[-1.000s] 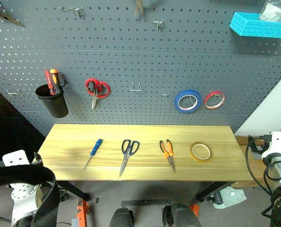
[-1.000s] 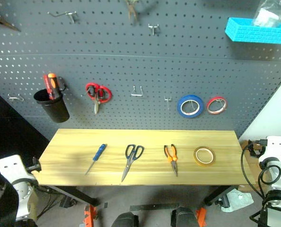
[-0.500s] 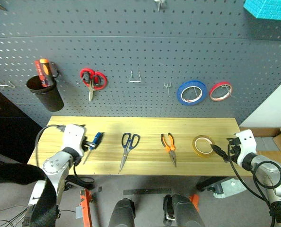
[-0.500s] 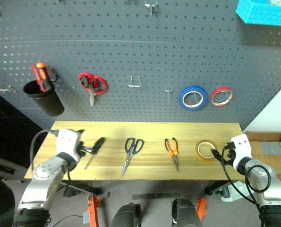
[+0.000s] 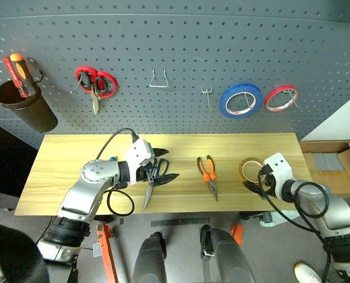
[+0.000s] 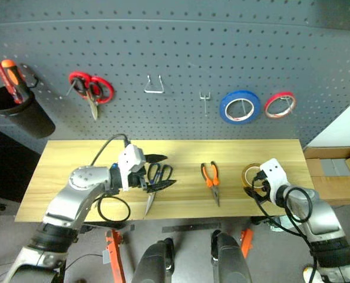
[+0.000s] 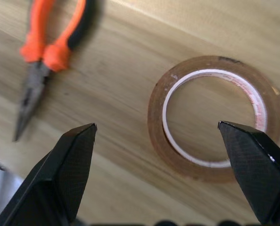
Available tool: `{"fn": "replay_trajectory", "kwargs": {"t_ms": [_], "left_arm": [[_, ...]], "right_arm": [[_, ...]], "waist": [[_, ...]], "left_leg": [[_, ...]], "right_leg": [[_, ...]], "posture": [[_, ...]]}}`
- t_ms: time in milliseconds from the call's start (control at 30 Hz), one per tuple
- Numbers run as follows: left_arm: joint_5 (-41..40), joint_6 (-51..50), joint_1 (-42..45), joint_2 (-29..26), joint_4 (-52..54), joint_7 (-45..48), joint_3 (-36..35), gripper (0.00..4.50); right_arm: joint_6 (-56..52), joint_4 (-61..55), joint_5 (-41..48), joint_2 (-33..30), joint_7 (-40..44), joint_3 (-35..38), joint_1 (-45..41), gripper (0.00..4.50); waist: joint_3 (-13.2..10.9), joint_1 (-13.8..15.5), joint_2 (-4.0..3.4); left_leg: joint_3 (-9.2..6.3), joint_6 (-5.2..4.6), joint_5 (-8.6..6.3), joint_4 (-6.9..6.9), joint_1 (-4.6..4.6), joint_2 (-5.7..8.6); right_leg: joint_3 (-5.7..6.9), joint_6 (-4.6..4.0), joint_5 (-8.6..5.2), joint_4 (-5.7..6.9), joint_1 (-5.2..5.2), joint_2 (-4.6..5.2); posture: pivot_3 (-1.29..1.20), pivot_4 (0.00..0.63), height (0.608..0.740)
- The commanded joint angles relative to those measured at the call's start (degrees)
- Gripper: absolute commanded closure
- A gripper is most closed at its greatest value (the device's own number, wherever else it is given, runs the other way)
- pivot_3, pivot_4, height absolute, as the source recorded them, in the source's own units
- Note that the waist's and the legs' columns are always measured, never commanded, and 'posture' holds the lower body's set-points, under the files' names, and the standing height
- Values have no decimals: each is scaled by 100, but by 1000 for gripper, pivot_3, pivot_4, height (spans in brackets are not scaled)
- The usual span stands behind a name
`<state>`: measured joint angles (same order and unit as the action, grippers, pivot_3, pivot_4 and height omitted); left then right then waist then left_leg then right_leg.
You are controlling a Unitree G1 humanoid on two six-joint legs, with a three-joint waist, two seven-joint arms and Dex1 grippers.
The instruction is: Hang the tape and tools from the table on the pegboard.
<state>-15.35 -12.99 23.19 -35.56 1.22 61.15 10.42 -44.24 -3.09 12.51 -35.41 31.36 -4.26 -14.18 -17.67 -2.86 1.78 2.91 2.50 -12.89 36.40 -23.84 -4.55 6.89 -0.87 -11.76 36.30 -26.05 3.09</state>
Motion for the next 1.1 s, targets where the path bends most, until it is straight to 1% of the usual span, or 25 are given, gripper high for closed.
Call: {"fn": "replay_trajectory", "kwargs": {"t_ms": [33, 167, 267, 500, 600, 667, 767, 967, 1100], "left_arm": [[155, 356, 99, -106, -3, 494, 263, 69], [275, 645, 174, -61, 16, 677, 376, 69], [420, 901, 211, -34, 9, 682, 430, 69], [646, 1261, 175, -106, -195, 668, 376, 69], [667, 1311, 144, -173, -272, 643, 276, 0], [620, 1343, 120, -222, -300, 651, 205, 0], [335, 1156, 20, -289, -187, 723, 2, 0], [36, 903, -246, -416, -11, 694, -362, 0], [-2, 884, -427, -436, 83, 539, -588, 0]], "right_arm": [[236, 395, -295, 50, -22, -213, -113, 0], [452, 877, -552, 265, -55, -457, -338, 0], [711, 1389, -764, 444, -76, -598, -563, 0], [1212, 2230, -1052, 578, 211, -786, -946, 0], [1112, 2497, -1051, 567, 453, -835, -1047, 577], [1052, 2622, -1059, 549, 602, -862, -1098, 1260], [1082, 2711, -1163, 539, 683, -904, -1128, 2236], [1255, 2348, -1465, 480, 790, -1157, -925, 4174], [1456, 1799, -1750, 374, 796, -1350, -641, 4228]], "waist": [[-16, -10, 0], [-78, -44, 0], [-131, -60, 4], [-139, -60, 12], [-139, -63, 12], [-138, -60, 14], [-137, -57, 15], [-133, -53, 22], [-129, -49, 28]], "left_leg": [[8, -4, -2, 0, 0, 0], [17, -7, -4, 7, 2, -1], [18, -8, -5, 36, 3, -2], [16, -8, -4, 51, 7, -6], [19, -8, -4, 50, 7, -6], [19, -8, -4, 50, 7, -6], [19, -8, -4, 50, 7, -7], [18, -8, -4, 52, 8, -7], [18, -8, -4, 51, 7, -7]], "right_leg": [[-5, 2, -1, 3, -5, 0], [-10, 5, -3, 18, -12, 1], [-17, 5, -6, 54, -19, 3], [-20, 7, -4, 72, -17, 5], [-21, 7, -4, 70, -16, 4], [-21, 6, -4, 70, -16, 4], [-19, 7, -4, 70, -15, 4], [-16, 7, -3, 71, -13, 5], [-15, 7, -3, 69, -13, 5]], "posture": [[-217, 359, 740], [-210, 365, 740], [-202, 371, 740], [-192, 373, 740], [-191, 367, 740], [-190, 355, 740], [-192, 345, 740], [-197, 329, 740], [-199, 318, 740]]}}
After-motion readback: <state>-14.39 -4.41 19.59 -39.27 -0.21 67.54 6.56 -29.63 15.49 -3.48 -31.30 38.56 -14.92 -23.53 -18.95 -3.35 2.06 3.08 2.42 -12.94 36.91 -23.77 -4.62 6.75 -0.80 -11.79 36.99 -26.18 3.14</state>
